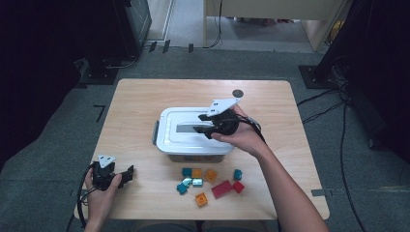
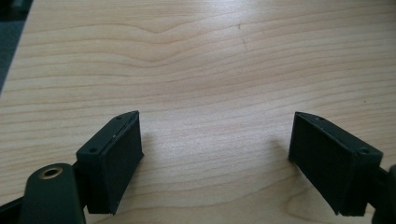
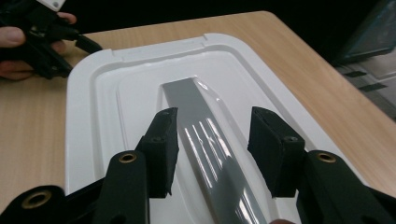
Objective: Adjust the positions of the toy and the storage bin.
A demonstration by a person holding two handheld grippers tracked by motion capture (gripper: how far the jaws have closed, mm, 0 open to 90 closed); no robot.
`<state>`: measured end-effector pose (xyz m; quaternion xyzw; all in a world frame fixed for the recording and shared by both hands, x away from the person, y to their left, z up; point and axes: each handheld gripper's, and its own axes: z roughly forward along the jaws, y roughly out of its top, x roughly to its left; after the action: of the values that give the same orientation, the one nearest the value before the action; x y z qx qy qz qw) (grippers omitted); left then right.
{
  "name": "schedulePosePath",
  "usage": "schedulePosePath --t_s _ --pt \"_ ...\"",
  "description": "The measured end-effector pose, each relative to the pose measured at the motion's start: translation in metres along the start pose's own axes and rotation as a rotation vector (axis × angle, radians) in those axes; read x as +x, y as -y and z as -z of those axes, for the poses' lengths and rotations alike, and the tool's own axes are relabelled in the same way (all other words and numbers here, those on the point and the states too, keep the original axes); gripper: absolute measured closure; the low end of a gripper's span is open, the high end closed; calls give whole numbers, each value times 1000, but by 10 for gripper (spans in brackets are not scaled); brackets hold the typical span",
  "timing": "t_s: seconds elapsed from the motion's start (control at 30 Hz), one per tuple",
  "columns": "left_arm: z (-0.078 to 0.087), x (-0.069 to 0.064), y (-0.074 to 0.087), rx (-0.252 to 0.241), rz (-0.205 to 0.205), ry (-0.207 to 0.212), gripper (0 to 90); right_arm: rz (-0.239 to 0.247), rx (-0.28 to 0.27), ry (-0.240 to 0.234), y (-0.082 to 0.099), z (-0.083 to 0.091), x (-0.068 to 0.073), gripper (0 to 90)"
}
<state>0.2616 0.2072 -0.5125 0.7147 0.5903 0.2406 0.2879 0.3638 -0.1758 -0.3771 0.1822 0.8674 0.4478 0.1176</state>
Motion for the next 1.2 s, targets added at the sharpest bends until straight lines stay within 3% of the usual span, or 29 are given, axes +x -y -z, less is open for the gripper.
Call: schedulePosePath --t_s 0.13,0.2,0.4,0.77,0.9,1.0,1.2 --pt "-1 1 3 -33 -13 14 170 14 27 -65 -5 -10 -4 508" --pt "-2 -2 5 -56 -11 13 170 25 53 -81 -8 -17 -5 499" --pt "-3 -4 5 -60 -12 13 176 52 97 -104 -7 -27 -8 511" --pt "-3 -4 5 -60 -14 19 177 24 91 -155 -4 -30 -20 565" --pt "-3 -4 5 -60 -16 20 177 31 76 -178 0 -27 -25 562" --pt "-3 -4 5 -60 -17 22 176 41 68 -206 2 -25 -26 653" --pt "-3 -4 5 -60 -18 22 176 66 71 -248 0 -26 -31 677"
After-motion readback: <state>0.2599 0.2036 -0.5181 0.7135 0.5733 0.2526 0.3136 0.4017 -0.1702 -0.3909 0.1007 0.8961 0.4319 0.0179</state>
